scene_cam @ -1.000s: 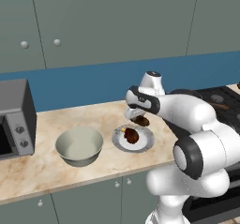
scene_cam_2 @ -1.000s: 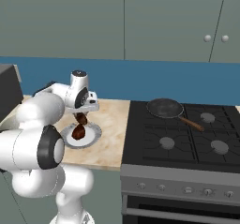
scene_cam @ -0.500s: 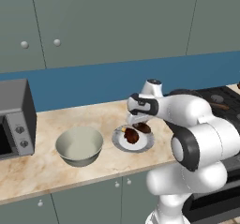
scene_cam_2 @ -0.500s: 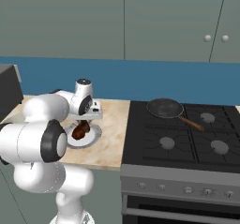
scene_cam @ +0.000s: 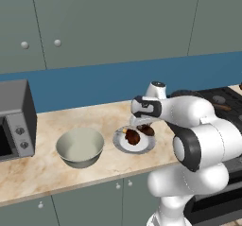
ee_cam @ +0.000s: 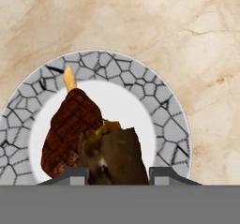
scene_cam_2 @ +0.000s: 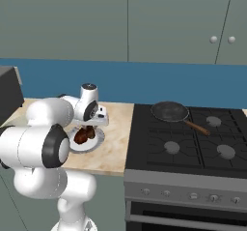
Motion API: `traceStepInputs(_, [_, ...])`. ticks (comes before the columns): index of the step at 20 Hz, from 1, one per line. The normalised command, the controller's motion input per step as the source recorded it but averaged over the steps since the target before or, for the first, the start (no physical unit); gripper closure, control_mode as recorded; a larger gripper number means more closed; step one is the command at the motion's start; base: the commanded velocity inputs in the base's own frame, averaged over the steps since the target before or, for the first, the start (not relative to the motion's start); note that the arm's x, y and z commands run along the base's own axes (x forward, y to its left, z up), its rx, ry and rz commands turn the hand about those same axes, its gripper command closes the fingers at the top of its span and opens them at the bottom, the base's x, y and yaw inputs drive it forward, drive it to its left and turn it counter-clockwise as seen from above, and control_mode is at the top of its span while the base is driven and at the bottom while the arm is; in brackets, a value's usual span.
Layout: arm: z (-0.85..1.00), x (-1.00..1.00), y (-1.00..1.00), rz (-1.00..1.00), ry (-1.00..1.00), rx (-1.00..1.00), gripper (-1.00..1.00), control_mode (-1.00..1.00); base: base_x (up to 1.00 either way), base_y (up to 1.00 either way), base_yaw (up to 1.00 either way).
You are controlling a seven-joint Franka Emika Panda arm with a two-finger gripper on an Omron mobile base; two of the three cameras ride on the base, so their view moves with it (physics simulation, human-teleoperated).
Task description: Place the steak on the plate and place the sweet potato on the same plate.
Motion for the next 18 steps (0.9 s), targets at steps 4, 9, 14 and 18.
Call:
traceStepInputs(4, [-0.02,0.0,0.0,0.0,0.0,0.0,-1.0,-1.0,0.0,0.0,0.0])
traceStepInputs(9, [0.0,0.0,0.0,0.0,0.0,0.0,-1.0,-1.0,0.0,0.0,0.0])
traceStepInputs(14, [0.0,0.0,0.0,0.0,0.0,0.0,-1.0,-1.0,0.0,0.0,0.0])
traceStepInputs(18, [0.03,0.0,0.0,0.0,0.0,0.0,-1.0,-1.0,0.0,0.0,0.0])
